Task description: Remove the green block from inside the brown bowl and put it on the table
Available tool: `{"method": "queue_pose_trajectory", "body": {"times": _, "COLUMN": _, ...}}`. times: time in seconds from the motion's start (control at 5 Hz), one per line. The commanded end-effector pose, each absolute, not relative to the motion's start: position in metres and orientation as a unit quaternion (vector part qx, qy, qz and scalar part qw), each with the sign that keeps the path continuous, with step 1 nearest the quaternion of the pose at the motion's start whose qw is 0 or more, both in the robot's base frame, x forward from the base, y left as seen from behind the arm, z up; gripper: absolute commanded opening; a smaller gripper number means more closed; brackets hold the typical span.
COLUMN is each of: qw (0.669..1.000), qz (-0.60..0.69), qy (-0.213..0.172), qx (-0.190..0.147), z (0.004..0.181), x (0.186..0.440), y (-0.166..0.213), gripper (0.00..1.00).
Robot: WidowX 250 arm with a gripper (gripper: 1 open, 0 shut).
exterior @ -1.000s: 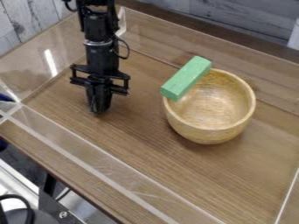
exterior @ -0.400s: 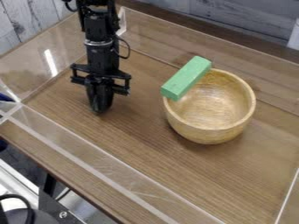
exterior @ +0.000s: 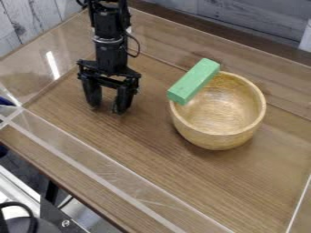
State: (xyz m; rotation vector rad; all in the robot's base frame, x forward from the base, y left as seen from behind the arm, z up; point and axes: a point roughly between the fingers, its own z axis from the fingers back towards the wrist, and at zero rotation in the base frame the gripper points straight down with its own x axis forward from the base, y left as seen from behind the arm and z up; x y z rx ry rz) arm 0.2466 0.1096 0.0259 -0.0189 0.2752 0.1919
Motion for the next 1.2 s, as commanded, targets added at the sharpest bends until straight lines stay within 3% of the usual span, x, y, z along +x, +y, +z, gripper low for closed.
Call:
{"method": "queue_pose_trajectory", "body": {"times": 0.0, "qw": 0.993, "qz": 0.091, "qy": 0.080, "qx": 0.017, "z": 0.084, "x": 0.258, "y": 0.112, "gripper": 1.00}}
{"method": "queue_pose_trajectory", "body": {"times": 0.2, "qw": 0.994, "qz": 0.096, "qy": 0.051, "qx": 0.016, "z": 0.127, "x": 0.269, "y": 0.104, "gripper": 1.00}}
{"method": "queue_pose_trajectory", "body": {"times": 0.4, "qw": 0.992, "qz": 0.109, "qy": 0.066, "qx": 0.021, "z": 0.114, "x": 0.269, "y": 0.105, "gripper": 1.00}}
{"method": "queue_pose_trajectory", "body": {"times": 0.8, "qw": 0.991, "qz": 0.131, "qy": 0.036, "qx": 0.022, "z": 0.081, "x": 0.269, "y": 0.121, "gripper": 1.00}}
{"method": "queue_pose_trajectory", "body": {"times": 1.0, "qw": 0.993, "qz": 0.111, "qy": 0.028, "qx": 0.018, "z": 0.086, "x": 0.267, "y": 0.113, "gripper": 1.00}}
